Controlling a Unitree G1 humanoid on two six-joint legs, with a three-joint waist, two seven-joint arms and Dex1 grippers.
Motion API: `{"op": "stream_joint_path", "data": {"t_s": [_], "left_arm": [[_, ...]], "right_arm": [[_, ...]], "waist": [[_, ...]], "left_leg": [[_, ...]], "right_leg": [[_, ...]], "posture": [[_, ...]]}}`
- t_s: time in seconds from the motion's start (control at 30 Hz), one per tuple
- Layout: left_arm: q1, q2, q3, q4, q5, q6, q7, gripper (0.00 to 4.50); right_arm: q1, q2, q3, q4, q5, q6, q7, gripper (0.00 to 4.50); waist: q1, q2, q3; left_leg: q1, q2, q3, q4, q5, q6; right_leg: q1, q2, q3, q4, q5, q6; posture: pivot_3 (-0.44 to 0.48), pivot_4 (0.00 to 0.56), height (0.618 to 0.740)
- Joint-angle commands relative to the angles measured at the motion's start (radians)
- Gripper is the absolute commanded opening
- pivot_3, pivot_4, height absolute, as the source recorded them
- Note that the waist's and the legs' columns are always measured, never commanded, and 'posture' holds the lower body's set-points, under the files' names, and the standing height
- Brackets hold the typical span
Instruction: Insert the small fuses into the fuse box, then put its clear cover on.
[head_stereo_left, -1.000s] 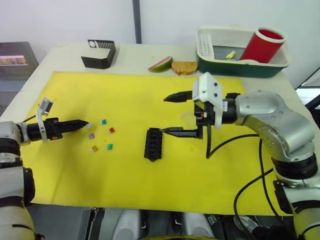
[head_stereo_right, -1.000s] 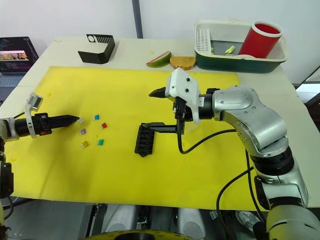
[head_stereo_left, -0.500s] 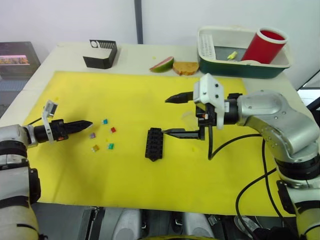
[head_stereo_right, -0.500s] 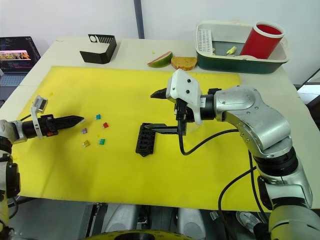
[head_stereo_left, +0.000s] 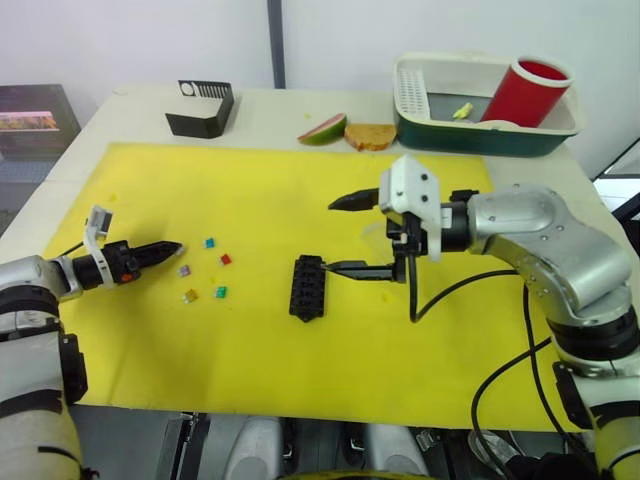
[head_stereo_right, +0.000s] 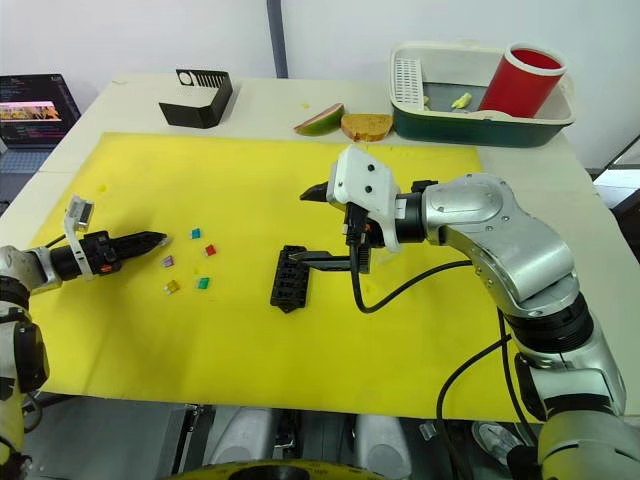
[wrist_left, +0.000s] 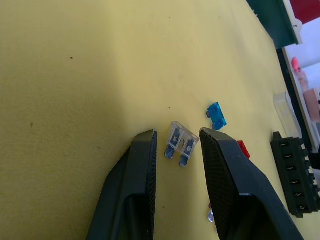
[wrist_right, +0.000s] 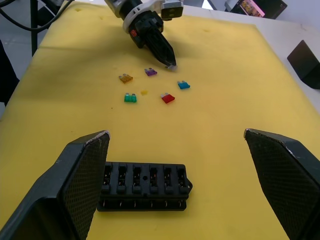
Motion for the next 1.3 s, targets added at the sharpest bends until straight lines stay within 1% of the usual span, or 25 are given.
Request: {"op": "stream_joint_path", "data": {"t_s": [0.03, 0.1, 0.13, 0.17, 0.37, 0.57, 0.7, 0.77, 0.8, 0.87, 1.0, 1.3], "left_arm": [[0.023, 0.012, 0.000, 0.009, 0.013, -0.005, 0.013, 1.18], [0.028, 0.012, 0.000, 0.006, 0.013, -0.005, 0.012, 0.66], [0.029, 0.012, -0.001, 0.003, 0.012, -0.003, 0.009, 0.15], [0.033, 0.012, -0.006, -0.002, 0.014, -0.002, 0.004, 0.07], [0.063, 0.010, -0.033, -0.040, 0.029, -0.009, -0.026, 0.07], [0.027, 0.019, 0.008, -0.042, -0.005, 0.029, -0.015, 0.07], [0.022, 0.031, 0.017, -0.032, -0.006, 0.034, -0.010, 0.07], [0.023, 0.034, 0.021, -0.027, -0.006, 0.031, 0.004, 0.56], [0.024, 0.035, 0.023, -0.025, -0.008, 0.030, 0.009, 0.91], [0.021, 0.038, 0.040, -0.016, -0.022, 0.045, 0.017, 1.77], [0.027, 0.038, 0.038, -0.027, -0.036, 0.078, -0.006, 1.77], [0.059, 0.024, -0.022, -0.078, -0.022, 0.112, -0.079, 1.77]], "right_arm": [[-0.025, 0.002, -0.012, -0.014, -0.008, -0.018, -0.007, 4.50], [-0.025, 0.003, -0.010, -0.012, -0.010, -0.020, -0.007, 4.50], [-0.025, 0.004, -0.010, -0.012, -0.009, -0.019, -0.008, 4.50], [-0.025, 0.004, -0.010, -0.013, -0.009, -0.019, -0.008, 4.50], [-0.023, 0.006, -0.015, -0.007, -0.010, -0.018, -0.009, 4.50], [-0.022, 0.008, -0.013, -0.007, -0.011, -0.017, -0.014, 4.50], [-0.021, 0.008, -0.012, -0.006, -0.012, -0.019, -0.015, 4.50], [-0.021, 0.010, -0.011, -0.005, -0.012, -0.019, -0.015, 4.50], [-0.021, 0.011, -0.011, -0.005, -0.012, -0.019, -0.015, 4.50], [-0.020, 0.011, -0.008, -0.006, -0.014, -0.021, -0.015, 4.50], [-0.020, 0.011, -0.007, -0.006, -0.017, -0.022, -0.014, 4.50], [-0.017, 0.007, -0.005, -0.009, -0.025, -0.022, -0.013, 4.50]], "waist": [[0.000, 0.000, 0.000], [-0.001, 0.000, 0.000], [-0.001, 0.000, 0.000], [-0.001, 0.000, 0.000], [-0.002, 0.000, 0.000], [-0.002, 0.000, 0.000], [-0.002, 0.000, 0.000], [-0.003, 0.000, 0.000], [-0.003, 0.000, 0.000], [-0.003, 0.000, 0.000], [-0.004, 0.000, 0.000], [-0.003, 0.000, 0.000]], "left_leg": [[0.000, 0.000, 0.000, 0.000, 0.000, 0.000], [0.000, 0.000, 0.000, 0.000, 0.000, 0.000], [0.000, 0.000, 0.000, 0.000, 0.000, 0.000], [0.000, 0.000, 0.000, 0.000, 0.000, 0.000], [0.000, 0.000, 0.000, 0.000, 0.000, 0.000], [0.000, 0.000, 0.000, 0.000, 0.000, 0.000], [0.000, 0.000, 0.000, 0.000, 0.000, 0.000], [0.000, 0.000, 0.000, 0.000, 0.000, 0.000], [0.000, 0.000, 0.000, 0.000, 0.000, 0.000], [0.000, 0.000, 0.000, 0.000, 0.000, 0.000], [0.000, 0.000, 0.000, 0.000, 0.000, 0.000], [0.000, 0.000, 0.000, 0.000, 0.000, 0.000]], "right_leg": [[0.000, 0.000, 0.000, 0.000, 0.000, 0.000], [0.000, 0.000, 0.000, 0.000, 0.000, 0.000], [0.000, 0.000, 0.000, 0.000, 0.000, 0.000], [0.000, 0.000, 0.000, 0.000, 0.000, 0.000], [0.000, 0.000, 0.000, 0.000, 0.000, 0.000], [0.000, 0.000, 0.000, 0.000, 0.000, 0.000], [0.000, 0.000, 0.000, 0.000, 0.000, 0.000], [-0.001, 0.000, 0.000, 0.000, 0.000, 0.000], [-0.001, 0.000, 0.000, 0.000, 0.000, 0.000], [-0.001, 0.000, 0.000, 0.000, 0.000, 0.000], [-0.001, 0.000, 0.000, 0.001, 0.000, 0.000], [-0.001, 0.000, 0.000, 0.001, 0.000, 0.000]], "posture": [[0.000, 0.150, 0.740], [0.000, 0.150, 0.740], [0.000, 0.150, 0.740], [0.000, 0.150, 0.740], [0.000, 0.150, 0.740], [0.000, 0.150, 0.740], [0.000, 0.150, 0.740], [0.000, 0.150, 0.740], [0.000, 0.150, 0.740], [0.000, 0.150, 0.740], [0.000, 0.150, 0.740], [0.000, 0.150, 0.740]]}}
